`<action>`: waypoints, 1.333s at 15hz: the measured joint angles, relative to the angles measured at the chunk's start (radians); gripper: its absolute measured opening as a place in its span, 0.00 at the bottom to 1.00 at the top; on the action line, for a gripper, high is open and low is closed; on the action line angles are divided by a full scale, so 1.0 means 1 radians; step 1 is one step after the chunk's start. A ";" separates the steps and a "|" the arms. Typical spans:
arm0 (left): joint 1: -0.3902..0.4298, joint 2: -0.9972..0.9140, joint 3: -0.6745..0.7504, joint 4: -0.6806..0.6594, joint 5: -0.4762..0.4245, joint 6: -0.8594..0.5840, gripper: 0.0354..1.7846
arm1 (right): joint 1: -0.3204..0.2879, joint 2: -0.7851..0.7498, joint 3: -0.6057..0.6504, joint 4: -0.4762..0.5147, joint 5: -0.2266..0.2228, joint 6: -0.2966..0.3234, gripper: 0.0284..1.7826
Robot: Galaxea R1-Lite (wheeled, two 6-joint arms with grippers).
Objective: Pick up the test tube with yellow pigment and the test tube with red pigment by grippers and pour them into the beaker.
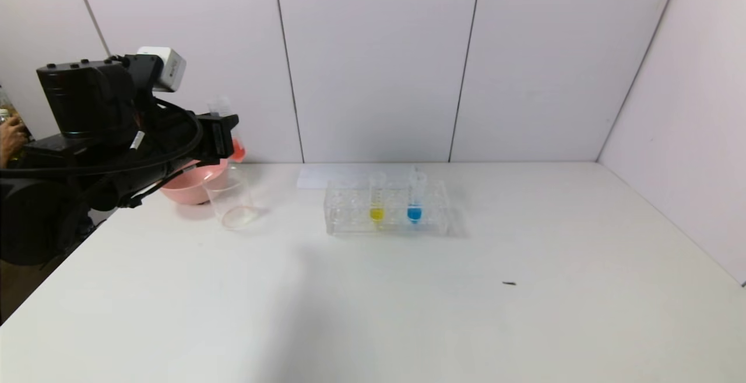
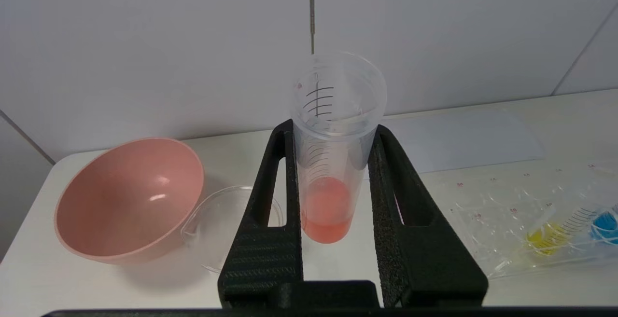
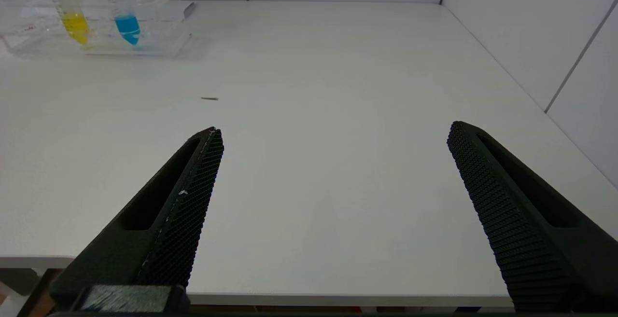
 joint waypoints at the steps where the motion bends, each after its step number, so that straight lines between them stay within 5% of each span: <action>1: 0.021 0.004 -0.007 0.008 -0.014 -0.001 0.23 | 0.000 0.000 0.000 0.000 0.000 0.000 0.95; 20: 0.323 0.085 -0.050 0.015 -0.192 0.004 0.23 | 0.000 0.000 0.000 0.000 0.000 0.000 0.95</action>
